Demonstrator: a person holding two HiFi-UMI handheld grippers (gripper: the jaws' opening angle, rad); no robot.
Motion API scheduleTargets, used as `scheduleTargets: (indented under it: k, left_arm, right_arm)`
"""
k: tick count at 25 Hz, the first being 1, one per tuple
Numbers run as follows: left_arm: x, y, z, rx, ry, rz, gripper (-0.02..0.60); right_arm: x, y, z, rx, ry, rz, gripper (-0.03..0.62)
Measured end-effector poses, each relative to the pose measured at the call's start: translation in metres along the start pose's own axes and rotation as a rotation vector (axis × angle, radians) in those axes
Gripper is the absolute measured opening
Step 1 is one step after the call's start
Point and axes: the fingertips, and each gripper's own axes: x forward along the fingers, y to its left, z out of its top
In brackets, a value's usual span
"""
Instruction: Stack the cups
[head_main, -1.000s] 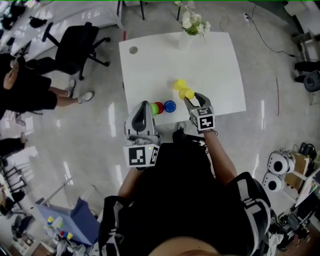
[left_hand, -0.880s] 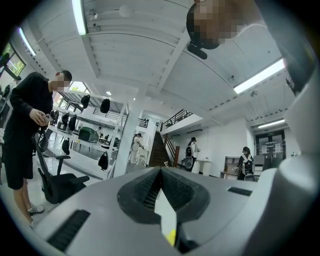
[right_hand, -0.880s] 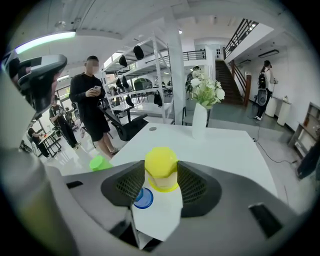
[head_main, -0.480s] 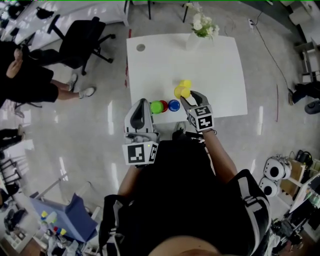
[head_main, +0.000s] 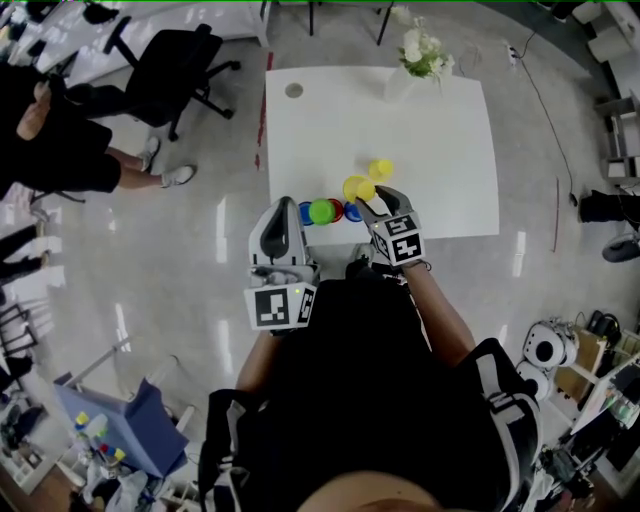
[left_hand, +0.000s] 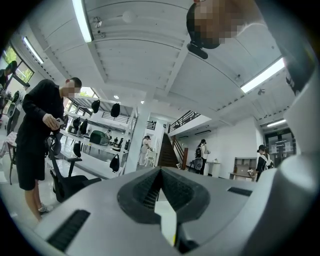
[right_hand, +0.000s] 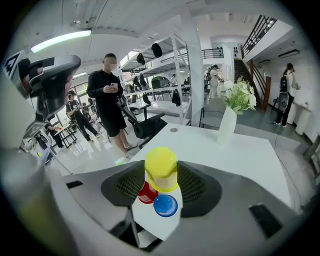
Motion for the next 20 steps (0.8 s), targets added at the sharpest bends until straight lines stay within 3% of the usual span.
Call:
scheduleTargets:
  k: [20]
  left_arm:
    - [-0.001,0.02,-0.005,-0.02,0.019,0.034,0.02]
  right_arm:
    - [0.029,0.029,-0.053,-0.059,0.194,0.074,0.219]
